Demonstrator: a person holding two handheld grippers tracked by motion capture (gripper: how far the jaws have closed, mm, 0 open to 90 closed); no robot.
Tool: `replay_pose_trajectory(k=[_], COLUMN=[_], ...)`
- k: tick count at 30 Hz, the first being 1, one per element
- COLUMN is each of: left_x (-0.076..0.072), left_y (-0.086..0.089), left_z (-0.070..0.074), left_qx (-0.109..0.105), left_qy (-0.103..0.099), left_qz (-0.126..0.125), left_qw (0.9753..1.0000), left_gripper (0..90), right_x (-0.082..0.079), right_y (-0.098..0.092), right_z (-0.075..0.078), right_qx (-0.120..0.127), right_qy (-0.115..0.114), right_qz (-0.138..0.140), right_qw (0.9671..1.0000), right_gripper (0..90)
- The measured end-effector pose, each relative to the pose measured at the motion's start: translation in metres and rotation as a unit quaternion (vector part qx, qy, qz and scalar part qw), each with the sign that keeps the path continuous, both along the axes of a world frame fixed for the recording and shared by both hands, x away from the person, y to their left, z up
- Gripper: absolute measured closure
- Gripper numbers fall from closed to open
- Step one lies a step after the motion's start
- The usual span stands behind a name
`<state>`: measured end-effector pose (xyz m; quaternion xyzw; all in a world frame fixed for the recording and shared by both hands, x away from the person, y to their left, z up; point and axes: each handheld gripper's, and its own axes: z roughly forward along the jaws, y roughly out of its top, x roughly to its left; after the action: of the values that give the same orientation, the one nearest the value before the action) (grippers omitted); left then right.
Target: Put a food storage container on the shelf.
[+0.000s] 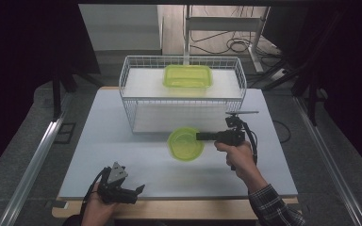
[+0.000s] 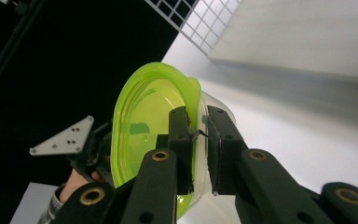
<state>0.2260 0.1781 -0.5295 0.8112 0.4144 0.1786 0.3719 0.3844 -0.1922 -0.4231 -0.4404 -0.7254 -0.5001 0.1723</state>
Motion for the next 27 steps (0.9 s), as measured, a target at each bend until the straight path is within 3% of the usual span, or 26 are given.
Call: replay_pose_trajectory(k=[7,14,27], left_x=[0.001,0.002,0.003], left_y=[0.001,-0.002,-0.002], left_z=[-0.001,-0.003,-0.005], left_qx=[-0.006,0.007,0.009], left_qy=[0.011,0.021,0.030], left_qz=[-0.006,-0.011,-0.009], left_qw=[0.9999,0.9997,0.9995], left_gripper=[2.6,2.1,2.0], right_x=[0.004,0.008,0.018], right_y=[-0.006,-0.009,-0.012], right_z=[0.019,0.036,0.070], right_qx=[0.008,0.010,0.021], right_qy=[-0.014,-0.022,-0.038], right_qz=[-0.012,-0.019,-0.034], right_qw=[0.9998,0.9995,0.9985], right_gripper=[81.0,81.0,81.0])
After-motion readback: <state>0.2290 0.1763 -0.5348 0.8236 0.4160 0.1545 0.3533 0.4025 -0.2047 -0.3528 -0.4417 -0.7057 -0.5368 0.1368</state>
